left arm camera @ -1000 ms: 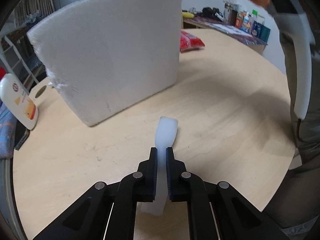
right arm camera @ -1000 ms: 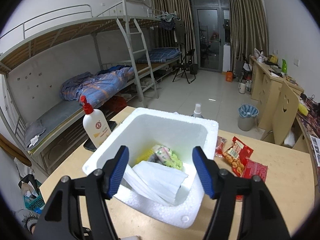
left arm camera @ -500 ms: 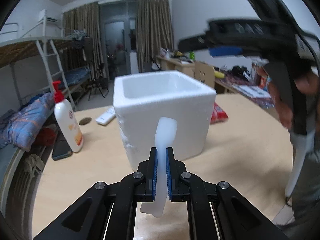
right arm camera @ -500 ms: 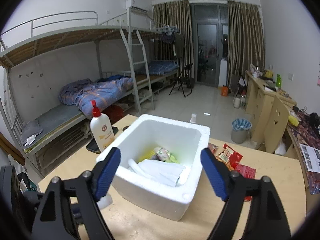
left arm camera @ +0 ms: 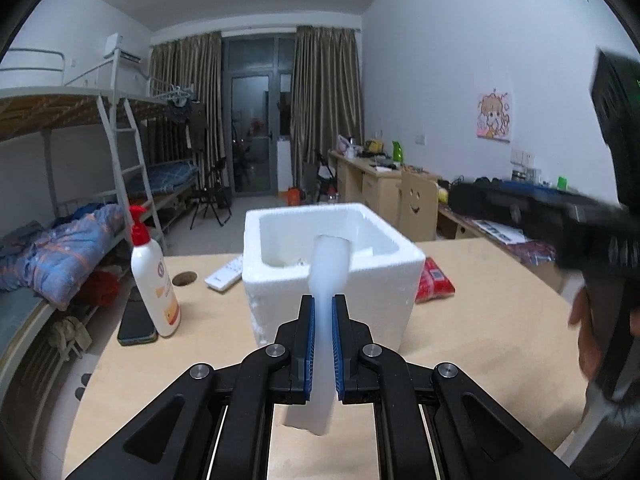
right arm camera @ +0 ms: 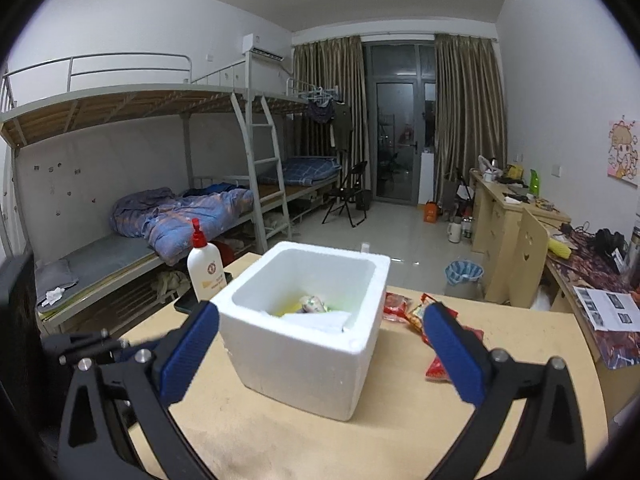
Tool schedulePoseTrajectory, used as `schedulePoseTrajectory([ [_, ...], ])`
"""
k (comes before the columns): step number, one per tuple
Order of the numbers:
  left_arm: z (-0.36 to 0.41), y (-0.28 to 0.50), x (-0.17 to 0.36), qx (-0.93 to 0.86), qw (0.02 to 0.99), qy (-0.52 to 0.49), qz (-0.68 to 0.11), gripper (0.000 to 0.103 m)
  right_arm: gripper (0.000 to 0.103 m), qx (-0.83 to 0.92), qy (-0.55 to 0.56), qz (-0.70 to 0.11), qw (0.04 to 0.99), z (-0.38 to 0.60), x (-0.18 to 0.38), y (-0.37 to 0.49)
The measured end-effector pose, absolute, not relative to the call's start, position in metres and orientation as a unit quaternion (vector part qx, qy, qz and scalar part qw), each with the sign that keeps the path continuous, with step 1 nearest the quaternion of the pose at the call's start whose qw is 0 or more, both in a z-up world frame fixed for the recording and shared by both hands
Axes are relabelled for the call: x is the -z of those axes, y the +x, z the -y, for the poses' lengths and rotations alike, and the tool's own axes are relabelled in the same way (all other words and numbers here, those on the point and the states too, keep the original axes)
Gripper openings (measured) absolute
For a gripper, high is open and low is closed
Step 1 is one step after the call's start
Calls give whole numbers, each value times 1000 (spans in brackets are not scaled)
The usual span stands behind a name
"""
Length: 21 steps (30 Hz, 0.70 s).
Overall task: Organize soft objects
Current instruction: 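Carry the foam tube over the box and lower it inside with the left tool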
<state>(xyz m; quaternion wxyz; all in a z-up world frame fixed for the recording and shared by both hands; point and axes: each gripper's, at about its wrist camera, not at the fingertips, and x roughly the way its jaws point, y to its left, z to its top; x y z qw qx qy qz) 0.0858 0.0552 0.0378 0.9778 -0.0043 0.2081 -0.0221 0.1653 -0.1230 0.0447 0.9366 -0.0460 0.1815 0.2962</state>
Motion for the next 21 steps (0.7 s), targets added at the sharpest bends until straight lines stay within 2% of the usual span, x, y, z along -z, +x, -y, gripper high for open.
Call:
schedulePoseTrajectory([
  [7, -50, 85, -47, 20, 982, -15, -185, 9, 103, -280, -29, -180, 942, 131, -32, 157],
  [21, -44, 118, -57, 24, 981, -20, -192, 9, 103, -271, -26, -196, 942, 140, -20, 166],
])
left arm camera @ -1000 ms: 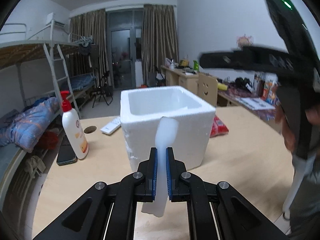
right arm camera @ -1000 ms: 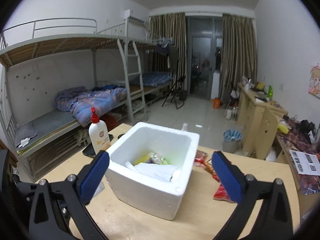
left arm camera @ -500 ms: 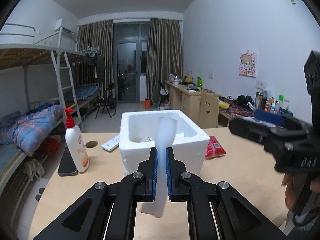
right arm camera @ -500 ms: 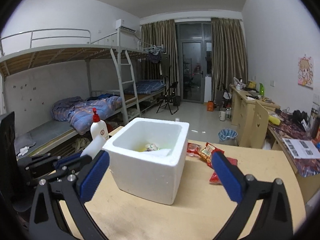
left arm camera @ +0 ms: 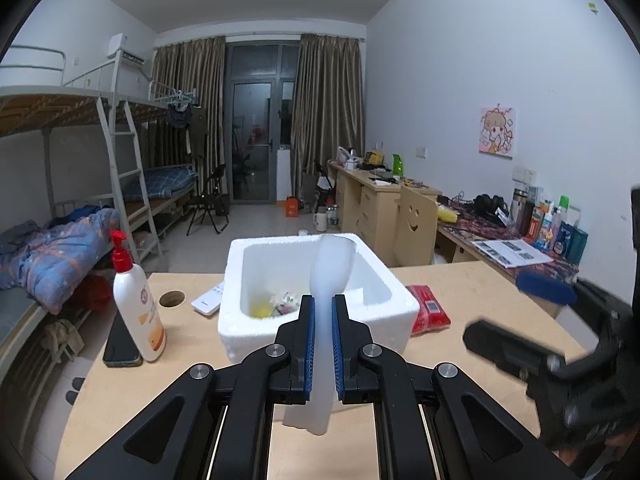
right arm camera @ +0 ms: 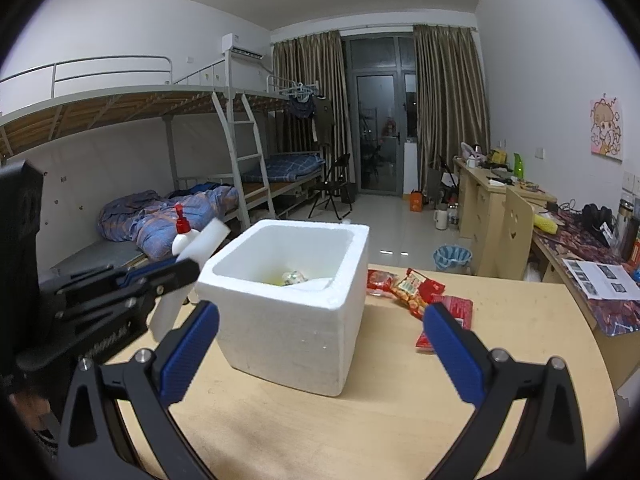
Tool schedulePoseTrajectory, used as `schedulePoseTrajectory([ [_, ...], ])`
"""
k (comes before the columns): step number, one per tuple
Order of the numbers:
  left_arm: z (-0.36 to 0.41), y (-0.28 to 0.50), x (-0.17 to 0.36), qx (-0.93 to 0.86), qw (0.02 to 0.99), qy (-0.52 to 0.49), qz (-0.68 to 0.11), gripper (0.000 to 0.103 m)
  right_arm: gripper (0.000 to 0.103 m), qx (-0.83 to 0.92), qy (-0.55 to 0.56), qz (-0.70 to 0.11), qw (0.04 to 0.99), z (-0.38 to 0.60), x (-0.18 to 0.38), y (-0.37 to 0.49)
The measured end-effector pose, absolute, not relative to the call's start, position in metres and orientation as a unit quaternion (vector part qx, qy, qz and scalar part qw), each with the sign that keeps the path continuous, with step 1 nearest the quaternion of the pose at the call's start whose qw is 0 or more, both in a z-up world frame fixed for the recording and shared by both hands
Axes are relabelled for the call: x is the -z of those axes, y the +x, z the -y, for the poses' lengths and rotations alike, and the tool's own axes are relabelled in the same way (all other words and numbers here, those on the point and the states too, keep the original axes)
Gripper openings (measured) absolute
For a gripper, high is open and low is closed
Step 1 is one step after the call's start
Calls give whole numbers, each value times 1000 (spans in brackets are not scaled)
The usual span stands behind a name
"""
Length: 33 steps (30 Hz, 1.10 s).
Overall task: Organize soft objects
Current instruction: 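Carry the foam tube over the box and lower it inside with the left tool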
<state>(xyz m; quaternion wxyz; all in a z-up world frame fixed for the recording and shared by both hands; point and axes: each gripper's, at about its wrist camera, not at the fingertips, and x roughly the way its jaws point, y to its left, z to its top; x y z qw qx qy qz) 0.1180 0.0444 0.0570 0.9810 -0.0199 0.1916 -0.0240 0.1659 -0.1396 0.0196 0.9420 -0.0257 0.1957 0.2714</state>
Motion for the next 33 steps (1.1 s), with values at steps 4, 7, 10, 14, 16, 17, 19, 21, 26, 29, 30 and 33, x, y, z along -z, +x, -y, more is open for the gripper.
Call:
schedulePoseTrajectory([
  [4, -43, 137, -61, 24, 979, -21, -202, 9, 103, -271, -23, -202, 941, 140, -15, 170],
  [7, -42, 156, -64, 26, 976, -22, -216, 9, 103, -269, -23, -204, 941, 141, -12, 172],
  [10, -41, 175, -64, 28, 972, -25, -232, 9, 103, -265, -22, -207, 941, 142, -11, 174],
  [14, -43, 198, -61, 25, 967, -31, -253, 9, 103, -260, -20, -213, 942, 145, -7, 181],
  [16, -44, 209, -57, 22, 963, -34, -268, 9, 103, -257, -18, -216, 942, 147, -5, 185],
  [17, -45, 216, -55, 22, 959, -39, -279, 9, 103, -256, -17, -218, 942, 147, -4, 186],
  [19, -48, 226, -52, 23, 955, -46, -292, 9, 103, -255, -15, -220, 941, 148, -3, 190],
  [21, -50, 235, -49, 20, 953, -46, -297, 9, 103, -254, -15, -223, 941, 148, -1, 191],
  [26, -50, 250, -44, 24, 950, -44, -308, 9, 103, -252, -13, -228, 940, 148, 2, 195],
  [29, -52, 257, -43, 21, 950, -44, -307, 9, 103, -252, -13, -230, 940, 147, 2, 197],
  [30, -53, 259, -43, 21, 950, -45, -308, 9, 103, -252, -14, -231, 940, 147, 3, 198],
  [33, -53, 263, -42, 17, 949, -43, -311, 9, 103, -251, -16, -233, 939, 146, 3, 199],
])
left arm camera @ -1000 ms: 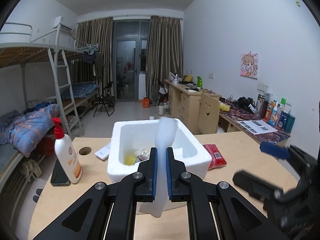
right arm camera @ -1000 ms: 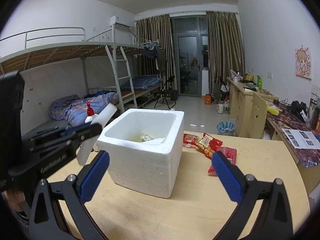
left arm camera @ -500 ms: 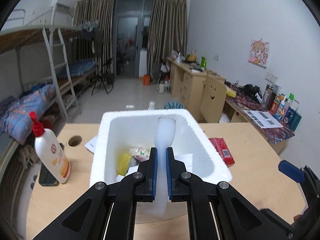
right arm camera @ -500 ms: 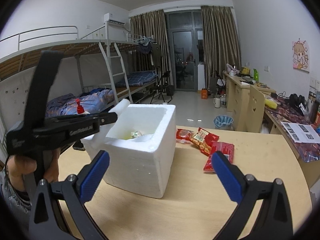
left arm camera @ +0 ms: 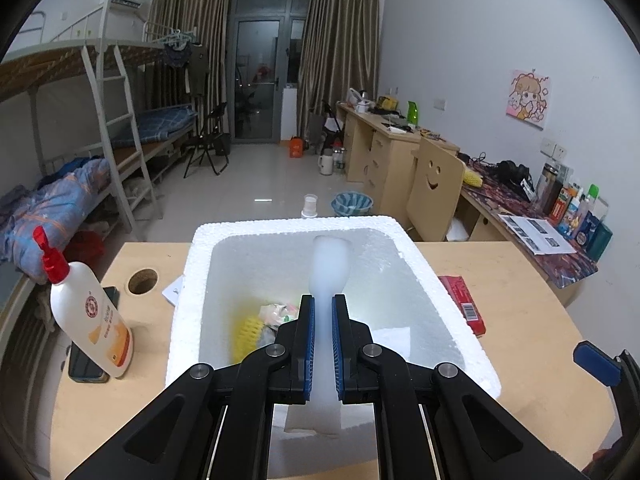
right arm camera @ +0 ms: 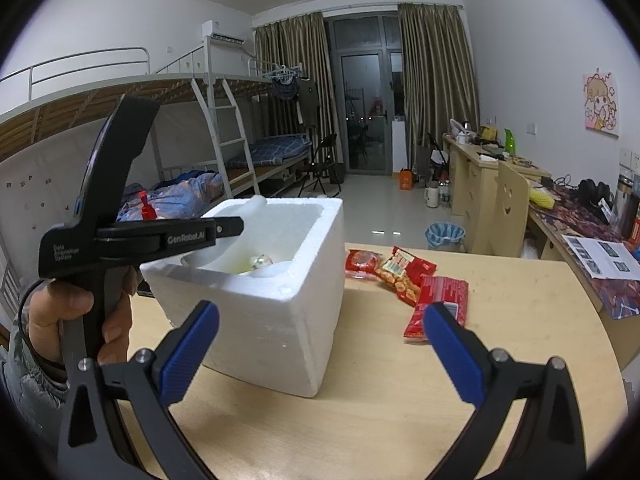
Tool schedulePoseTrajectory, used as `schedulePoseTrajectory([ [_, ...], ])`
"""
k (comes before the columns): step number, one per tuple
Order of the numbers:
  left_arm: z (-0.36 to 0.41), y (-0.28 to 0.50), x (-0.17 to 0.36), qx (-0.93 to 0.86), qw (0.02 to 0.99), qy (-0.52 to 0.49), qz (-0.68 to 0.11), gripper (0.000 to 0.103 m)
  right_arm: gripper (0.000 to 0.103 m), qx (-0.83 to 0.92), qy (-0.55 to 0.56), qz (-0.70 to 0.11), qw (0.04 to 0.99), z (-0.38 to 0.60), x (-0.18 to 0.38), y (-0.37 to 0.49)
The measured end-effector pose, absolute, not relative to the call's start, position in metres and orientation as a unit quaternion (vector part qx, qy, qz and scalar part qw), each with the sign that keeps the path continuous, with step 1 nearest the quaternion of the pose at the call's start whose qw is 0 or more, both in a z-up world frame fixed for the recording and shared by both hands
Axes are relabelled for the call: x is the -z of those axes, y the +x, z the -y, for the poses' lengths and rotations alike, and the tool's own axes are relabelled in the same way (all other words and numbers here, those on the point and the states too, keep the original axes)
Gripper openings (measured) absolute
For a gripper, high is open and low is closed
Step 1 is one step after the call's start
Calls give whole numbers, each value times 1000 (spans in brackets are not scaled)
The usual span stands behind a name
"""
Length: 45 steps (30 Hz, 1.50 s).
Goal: Organize soft objects
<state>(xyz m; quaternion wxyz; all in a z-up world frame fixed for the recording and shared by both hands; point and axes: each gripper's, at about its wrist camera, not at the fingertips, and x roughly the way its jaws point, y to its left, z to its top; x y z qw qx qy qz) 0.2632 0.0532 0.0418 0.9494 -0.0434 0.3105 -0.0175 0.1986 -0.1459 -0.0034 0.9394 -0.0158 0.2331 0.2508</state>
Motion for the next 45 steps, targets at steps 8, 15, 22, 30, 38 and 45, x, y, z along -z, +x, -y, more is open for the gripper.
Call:
schedulePoseTrajectory([
  [8, -54, 261, -45, 8, 954, -33, -297, 23, 103, -250, -15, -233, 940, 147, 1, 199],
  [15, -59, 255, -48, -10, 957, -29, -290, 78, 103, -251, -15, -230, 940, 147, 0, 198],
  [22, -66, 236, -54, -26, 965, -32, -258, 94, 103, -248, -13, -226, 942, 151, -3, 195],
  [30, -67, 195, -66, -30, 973, -28, -228, 94, 103, -245, -8, -215, 945, 154, -12, 183],
  [38, -70, 123, -85, -37, 984, -36, -173, 95, 103, -248, -5, -194, 949, 160, -24, 154],
  [45, -69, 71, -89, -50, 991, -30, -124, 103, 103, -253, -3, -176, 951, 164, -30, 132],
])
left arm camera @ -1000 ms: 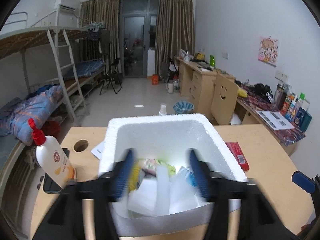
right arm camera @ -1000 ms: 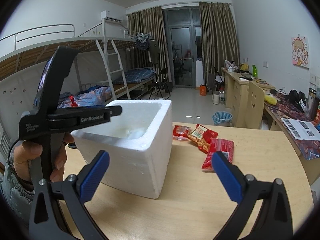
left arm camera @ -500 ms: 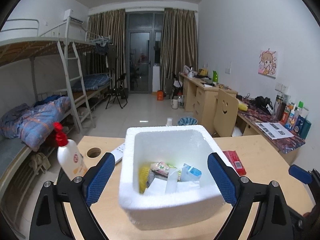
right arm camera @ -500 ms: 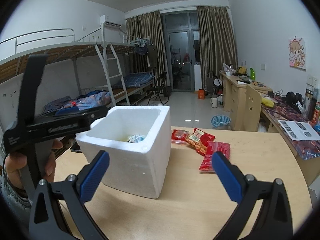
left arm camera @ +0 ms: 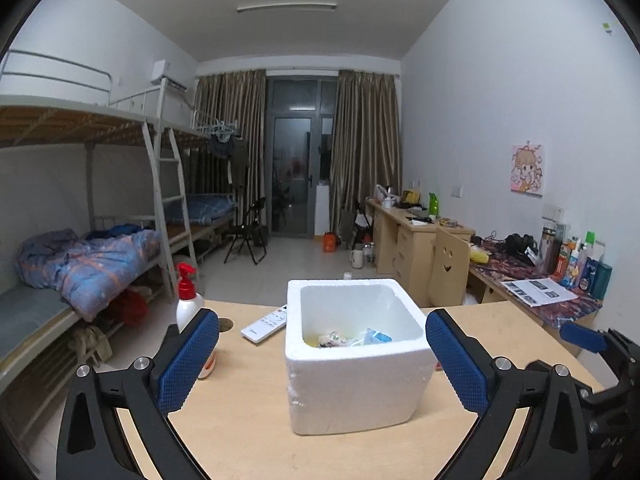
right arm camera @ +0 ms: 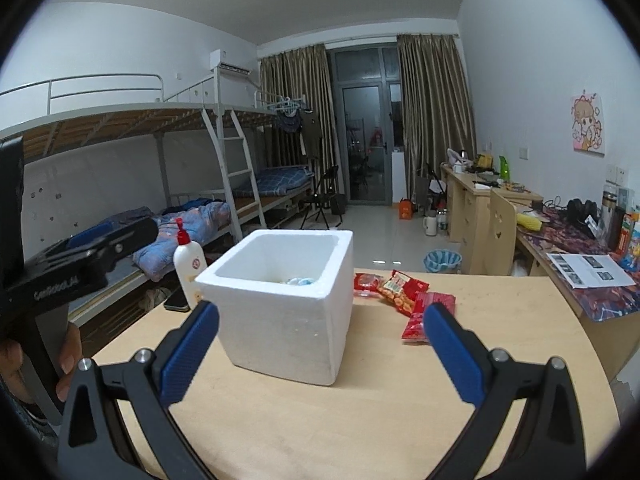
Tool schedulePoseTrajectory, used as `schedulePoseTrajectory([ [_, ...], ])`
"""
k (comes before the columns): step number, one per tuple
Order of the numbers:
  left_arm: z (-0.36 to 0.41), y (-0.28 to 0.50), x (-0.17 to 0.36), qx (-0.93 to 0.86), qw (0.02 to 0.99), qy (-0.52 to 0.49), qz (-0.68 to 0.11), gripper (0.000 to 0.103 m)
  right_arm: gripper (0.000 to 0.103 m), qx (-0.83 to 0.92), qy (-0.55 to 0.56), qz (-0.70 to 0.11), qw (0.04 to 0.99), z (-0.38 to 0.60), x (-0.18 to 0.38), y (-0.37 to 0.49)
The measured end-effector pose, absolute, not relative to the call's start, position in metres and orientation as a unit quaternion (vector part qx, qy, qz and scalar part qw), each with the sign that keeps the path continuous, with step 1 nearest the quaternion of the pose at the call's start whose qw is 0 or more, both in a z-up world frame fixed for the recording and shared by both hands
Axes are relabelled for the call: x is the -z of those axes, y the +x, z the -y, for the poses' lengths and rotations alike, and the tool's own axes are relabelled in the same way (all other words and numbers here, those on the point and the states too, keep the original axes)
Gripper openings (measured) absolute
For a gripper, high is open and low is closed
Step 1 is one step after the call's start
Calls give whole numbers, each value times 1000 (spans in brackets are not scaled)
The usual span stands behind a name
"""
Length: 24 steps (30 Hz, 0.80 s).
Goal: Organize soft objects
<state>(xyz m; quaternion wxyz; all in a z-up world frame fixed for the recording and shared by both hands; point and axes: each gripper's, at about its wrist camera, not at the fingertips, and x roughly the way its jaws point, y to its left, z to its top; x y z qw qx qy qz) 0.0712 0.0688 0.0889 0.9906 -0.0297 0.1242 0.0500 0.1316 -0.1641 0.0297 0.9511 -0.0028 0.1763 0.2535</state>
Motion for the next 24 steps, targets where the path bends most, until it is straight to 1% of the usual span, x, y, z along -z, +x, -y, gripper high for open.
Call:
schedulePoseTrajectory([
  [5, -65, 52, -79, -59, 992, -19, -113, 103, 103, -258, 3, -170, 951, 167, -26, 121],
  [11, -60, 37, -55, -60, 993, -18, -100, 103, 103, -272, 7, -160, 949, 169, -12, 107],
  [17, -56, 30, -15, -52, 992, -17, -114, 103, 103, -276, 7, -146, 950, 171, 10, 99],
  [24, -57, 31, 5, -46, 990, -30, -131, 103, 103, -283, -7, -143, 948, 164, 23, 95],
])
